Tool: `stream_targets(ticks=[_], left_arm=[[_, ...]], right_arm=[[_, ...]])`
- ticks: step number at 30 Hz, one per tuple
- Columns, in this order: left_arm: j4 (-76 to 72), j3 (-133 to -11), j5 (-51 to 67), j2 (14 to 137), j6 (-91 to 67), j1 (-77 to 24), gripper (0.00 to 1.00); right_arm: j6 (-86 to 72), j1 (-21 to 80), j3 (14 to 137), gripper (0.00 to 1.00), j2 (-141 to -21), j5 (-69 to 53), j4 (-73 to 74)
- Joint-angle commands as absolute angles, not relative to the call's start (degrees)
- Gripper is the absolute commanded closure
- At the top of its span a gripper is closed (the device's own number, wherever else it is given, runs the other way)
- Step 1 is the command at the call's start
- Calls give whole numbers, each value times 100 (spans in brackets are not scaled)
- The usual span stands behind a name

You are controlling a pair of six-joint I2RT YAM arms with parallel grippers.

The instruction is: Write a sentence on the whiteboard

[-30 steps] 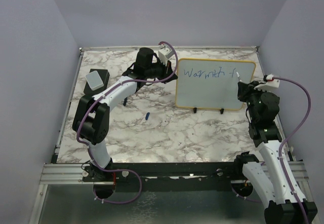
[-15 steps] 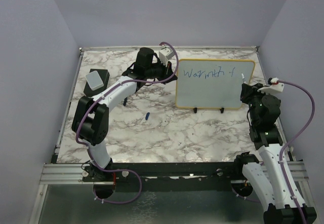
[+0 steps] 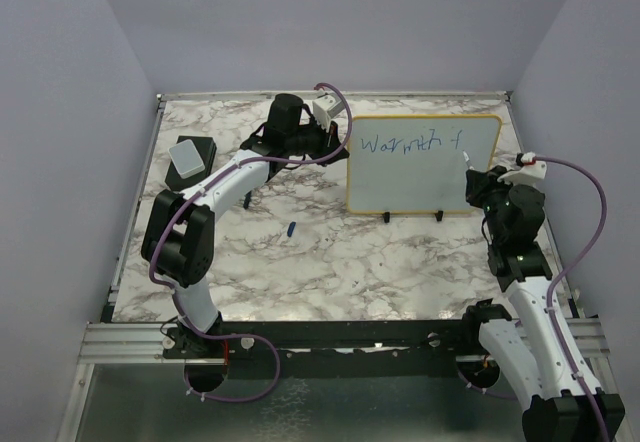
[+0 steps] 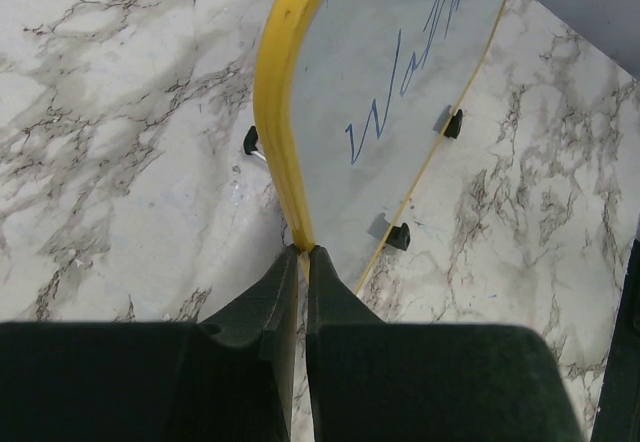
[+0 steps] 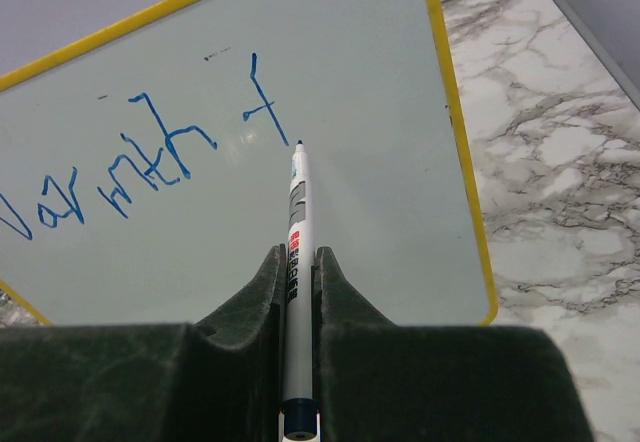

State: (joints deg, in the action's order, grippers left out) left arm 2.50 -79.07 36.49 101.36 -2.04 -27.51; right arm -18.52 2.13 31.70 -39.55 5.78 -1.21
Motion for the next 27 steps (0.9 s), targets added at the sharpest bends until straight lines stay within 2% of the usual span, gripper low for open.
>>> stream_targets(ticks=[1, 27], left_arm=[[596, -7937, 3612, 10012, -35, -2777, 100], [623, -7951, 3638, 10028, -35, -2777, 100]], right_arm=[[-1789, 175, 3093, 99, -3883, 459, -413], [-1695, 174, 3154, 99, -4298, 532, -886]])
